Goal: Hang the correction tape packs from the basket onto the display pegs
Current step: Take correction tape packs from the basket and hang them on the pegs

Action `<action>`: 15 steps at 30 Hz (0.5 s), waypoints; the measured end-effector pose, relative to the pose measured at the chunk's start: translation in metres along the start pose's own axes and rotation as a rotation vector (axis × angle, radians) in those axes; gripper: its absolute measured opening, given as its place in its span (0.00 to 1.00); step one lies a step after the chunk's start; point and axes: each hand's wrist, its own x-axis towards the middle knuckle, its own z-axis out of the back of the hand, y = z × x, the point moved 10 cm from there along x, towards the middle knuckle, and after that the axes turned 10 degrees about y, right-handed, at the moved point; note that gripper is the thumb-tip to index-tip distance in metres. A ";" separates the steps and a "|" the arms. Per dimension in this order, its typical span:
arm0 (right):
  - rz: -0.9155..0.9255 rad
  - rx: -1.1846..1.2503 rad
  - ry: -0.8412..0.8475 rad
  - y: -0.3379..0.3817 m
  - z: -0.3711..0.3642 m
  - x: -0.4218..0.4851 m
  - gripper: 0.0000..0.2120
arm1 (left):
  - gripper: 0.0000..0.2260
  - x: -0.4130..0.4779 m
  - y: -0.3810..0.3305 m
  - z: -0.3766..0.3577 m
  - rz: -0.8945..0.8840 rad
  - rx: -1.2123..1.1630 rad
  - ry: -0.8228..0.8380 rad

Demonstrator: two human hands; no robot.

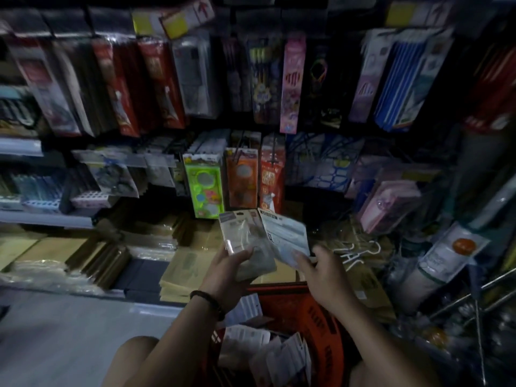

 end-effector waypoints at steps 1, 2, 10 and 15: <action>-0.007 -0.033 -0.071 0.004 0.010 0.001 0.06 | 0.16 -0.001 -0.006 -0.005 -0.031 0.020 0.012; 0.012 -0.074 -0.124 0.013 0.017 0.003 0.07 | 0.16 -0.004 -0.012 -0.013 -0.056 0.050 0.040; 0.155 -0.030 -0.079 0.099 0.007 0.019 0.32 | 0.18 -0.020 -0.064 -0.087 -0.285 0.178 0.172; 0.200 -0.121 0.018 0.119 0.020 0.034 0.29 | 0.24 -0.016 -0.092 -0.100 -0.305 0.199 0.182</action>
